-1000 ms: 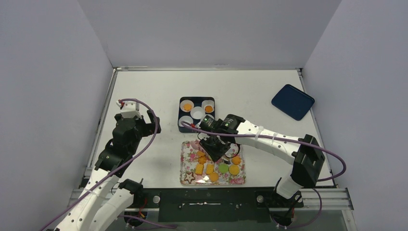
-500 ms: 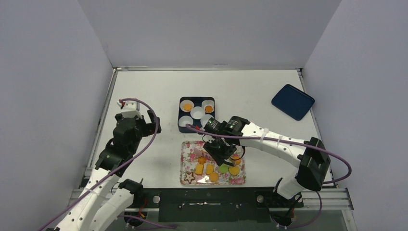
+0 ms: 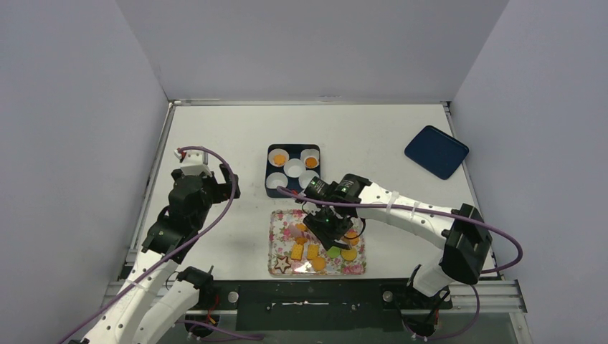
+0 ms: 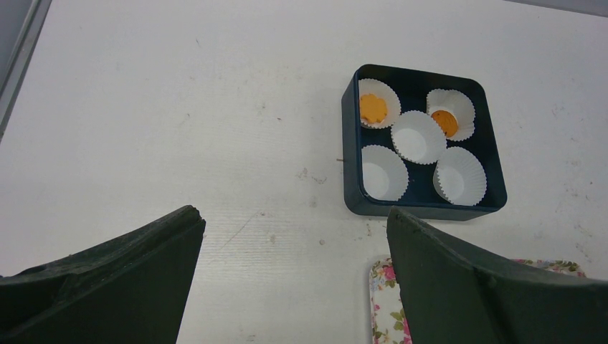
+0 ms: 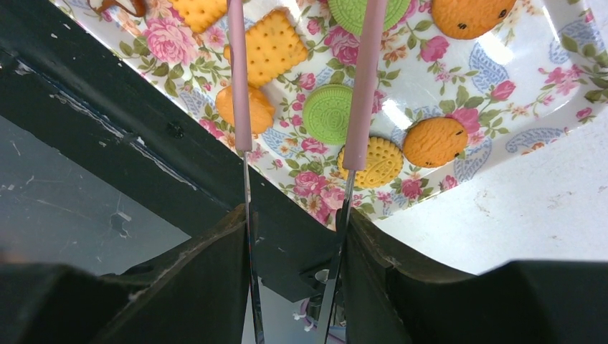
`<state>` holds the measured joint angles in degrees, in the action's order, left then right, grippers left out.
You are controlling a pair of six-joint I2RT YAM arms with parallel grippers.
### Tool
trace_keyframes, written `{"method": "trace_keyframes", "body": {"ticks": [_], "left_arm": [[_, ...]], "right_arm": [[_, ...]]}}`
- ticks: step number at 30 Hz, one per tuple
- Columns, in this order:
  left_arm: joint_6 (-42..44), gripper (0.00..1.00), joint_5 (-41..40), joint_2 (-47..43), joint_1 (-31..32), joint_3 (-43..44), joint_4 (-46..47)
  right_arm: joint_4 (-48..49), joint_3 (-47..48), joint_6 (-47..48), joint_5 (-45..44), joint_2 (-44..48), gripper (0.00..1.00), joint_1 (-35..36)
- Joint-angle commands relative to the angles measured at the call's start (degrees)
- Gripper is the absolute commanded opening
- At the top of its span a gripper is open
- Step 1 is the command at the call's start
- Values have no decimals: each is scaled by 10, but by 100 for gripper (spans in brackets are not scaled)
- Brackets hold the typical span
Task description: Pack the cookies
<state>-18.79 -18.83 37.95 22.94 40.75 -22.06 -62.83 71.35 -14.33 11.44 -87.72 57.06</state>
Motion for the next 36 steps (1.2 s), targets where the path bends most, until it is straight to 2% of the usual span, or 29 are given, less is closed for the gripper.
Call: {"method": "trace_keyframes", "body": {"ticks": [1, 11, 17, 28, 36], "left_arm": [[8, 97, 0, -2, 2, 6, 17], [9, 97, 0, 1, 1, 6, 18], [9, 97, -1, 2, 1, 7, 18], [9, 97, -1, 2, 1, 7, 18], [9, 97, -1, 1, 2, 7, 18]], "right_arm": [[15, -7, 2, 14, -3, 43, -6], [34, 25, 32, 17, -36, 32, -15], [36, 61, 63, -5, -67, 30, -18], [-4, 93, 68, -35, -85, 40, -20], [-44, 133, 73, -50, -113, 41, -5]]}}
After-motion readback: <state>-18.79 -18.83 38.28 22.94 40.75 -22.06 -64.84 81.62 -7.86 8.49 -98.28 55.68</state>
